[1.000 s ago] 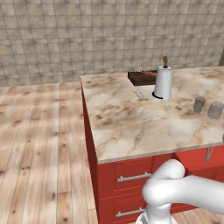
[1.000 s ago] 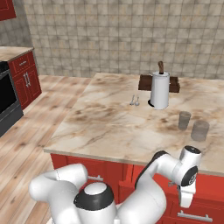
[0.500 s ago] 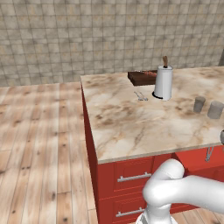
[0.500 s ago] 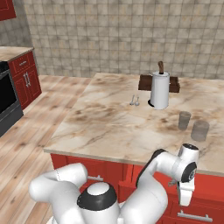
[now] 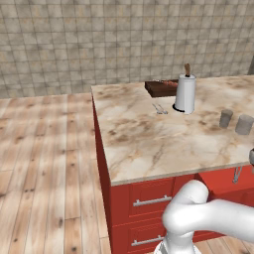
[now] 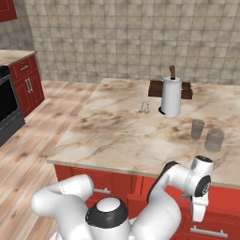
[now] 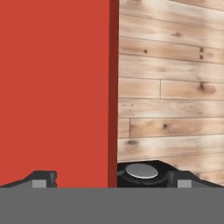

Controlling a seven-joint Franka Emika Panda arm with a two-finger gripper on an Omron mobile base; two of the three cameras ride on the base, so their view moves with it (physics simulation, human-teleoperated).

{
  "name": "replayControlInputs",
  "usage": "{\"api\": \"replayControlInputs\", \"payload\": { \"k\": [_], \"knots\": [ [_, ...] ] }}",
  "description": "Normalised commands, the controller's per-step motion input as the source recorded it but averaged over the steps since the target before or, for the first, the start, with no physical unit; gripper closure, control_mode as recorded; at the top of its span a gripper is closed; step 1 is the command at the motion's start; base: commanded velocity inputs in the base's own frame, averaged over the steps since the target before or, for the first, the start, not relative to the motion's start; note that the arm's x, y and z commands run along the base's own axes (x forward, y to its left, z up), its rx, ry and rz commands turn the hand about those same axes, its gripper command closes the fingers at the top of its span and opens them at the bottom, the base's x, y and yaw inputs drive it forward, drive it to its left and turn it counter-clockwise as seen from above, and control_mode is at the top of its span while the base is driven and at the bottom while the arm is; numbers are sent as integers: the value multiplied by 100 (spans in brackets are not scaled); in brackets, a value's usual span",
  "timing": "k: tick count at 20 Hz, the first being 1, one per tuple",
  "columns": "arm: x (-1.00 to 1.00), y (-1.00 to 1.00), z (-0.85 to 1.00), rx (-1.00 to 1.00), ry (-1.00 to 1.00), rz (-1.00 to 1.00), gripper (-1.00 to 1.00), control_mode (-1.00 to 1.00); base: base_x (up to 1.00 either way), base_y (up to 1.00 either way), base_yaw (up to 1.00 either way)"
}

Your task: Take the tongs from the drawer on the right and place them on the dining counter next to the tray containing the kebab skewer.

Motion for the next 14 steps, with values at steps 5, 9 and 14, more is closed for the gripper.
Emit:
{"api": "replayControlInputs", "payload": {
  "k": [5, 9, 14],
  "knots": [
    [0, 0, -35, 0, 0, 0, -100, -100, 0, 0, 0],
    [0, 0, -24, 0, 0, 0, -100, -100, 0, 0, 0],
    [-45, -1, -20, 0, 5, 0, -100, -100, 0, 0, 0]
  ]
}}
